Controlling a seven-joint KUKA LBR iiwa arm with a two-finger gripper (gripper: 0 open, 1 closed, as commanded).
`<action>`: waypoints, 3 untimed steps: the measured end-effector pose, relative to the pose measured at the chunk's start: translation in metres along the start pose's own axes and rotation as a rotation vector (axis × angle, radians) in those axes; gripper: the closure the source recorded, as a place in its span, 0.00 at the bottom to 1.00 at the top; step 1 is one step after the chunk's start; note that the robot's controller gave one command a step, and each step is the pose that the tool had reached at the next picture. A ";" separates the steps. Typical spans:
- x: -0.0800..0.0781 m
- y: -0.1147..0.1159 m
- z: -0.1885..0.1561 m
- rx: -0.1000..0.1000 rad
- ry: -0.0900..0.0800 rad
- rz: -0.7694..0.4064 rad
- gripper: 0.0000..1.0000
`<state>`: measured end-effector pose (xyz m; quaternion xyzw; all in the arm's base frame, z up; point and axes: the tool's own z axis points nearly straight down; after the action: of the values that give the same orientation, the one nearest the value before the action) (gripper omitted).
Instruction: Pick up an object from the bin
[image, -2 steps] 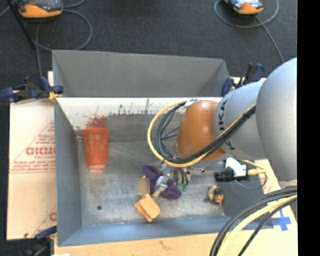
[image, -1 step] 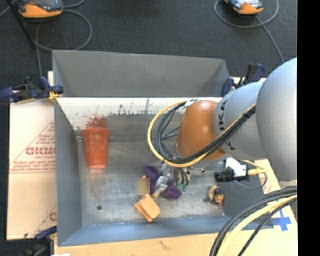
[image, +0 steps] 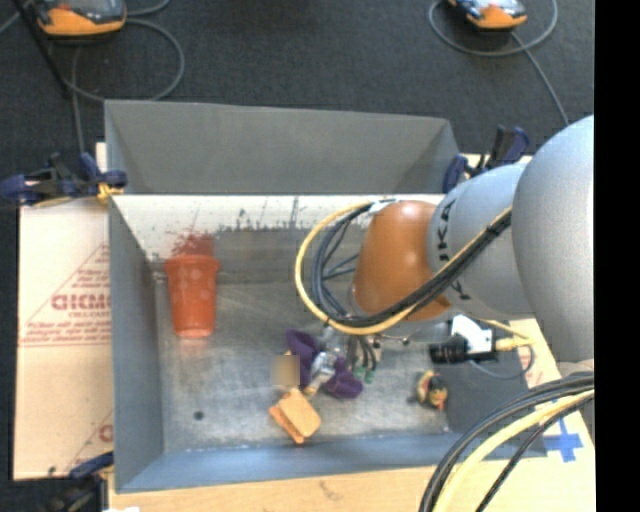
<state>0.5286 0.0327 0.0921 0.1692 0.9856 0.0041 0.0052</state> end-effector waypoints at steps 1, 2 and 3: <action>0.000 0.000 0.000 0.000 0.000 0.000 1.00; 0.000 0.000 0.000 0.000 0.000 0.000 1.00; 0.000 0.000 0.000 0.000 0.000 0.000 1.00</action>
Offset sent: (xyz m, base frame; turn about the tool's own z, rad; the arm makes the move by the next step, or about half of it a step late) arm 0.0000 0.0000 0.0000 0.0000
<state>0.5286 0.0326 0.0920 0.1695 0.9855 0.0041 0.0052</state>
